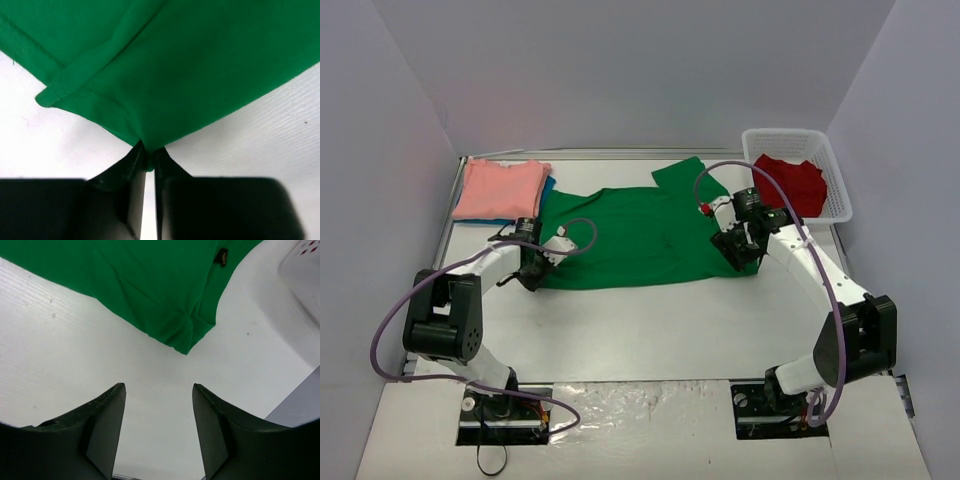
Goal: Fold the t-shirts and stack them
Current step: Fold the flattened tshirt in 1/3 of the way
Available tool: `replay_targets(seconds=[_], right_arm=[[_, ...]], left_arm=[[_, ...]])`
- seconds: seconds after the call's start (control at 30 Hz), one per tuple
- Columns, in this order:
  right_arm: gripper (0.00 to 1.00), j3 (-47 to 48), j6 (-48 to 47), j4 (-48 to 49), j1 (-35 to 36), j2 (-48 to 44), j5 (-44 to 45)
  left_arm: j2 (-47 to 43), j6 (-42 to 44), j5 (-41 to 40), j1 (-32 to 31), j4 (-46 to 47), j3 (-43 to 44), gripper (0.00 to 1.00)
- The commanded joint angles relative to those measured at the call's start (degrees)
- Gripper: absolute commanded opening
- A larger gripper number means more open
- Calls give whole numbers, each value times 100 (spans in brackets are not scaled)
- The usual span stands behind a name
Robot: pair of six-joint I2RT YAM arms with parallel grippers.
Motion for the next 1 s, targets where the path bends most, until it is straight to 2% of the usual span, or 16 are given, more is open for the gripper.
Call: replay_targets(seconds=[0.0, 0.03, 0.2, 0.57, 0.97], right_arm=[[52, -321, -1, -242, -96, -166, 95], [54, -383, -36, -242, -105, -140, 112], [53, -612, -177, -163, -280, 448, 95], [51, -410, -546, 197, -886, 1477, 332], [49, -322, -713, 628, -1229, 2031, 201]], left_arm=[[65, 168, 85, 30, -93, 119, 5], [47, 176, 102, 30, -93, 110, 3], [-15, 176, 155, 30, -128, 75, 2], [-269, 185, 111, 30, -251, -5, 2], [-278, 124, 120, 30, -330, 83, 2]])
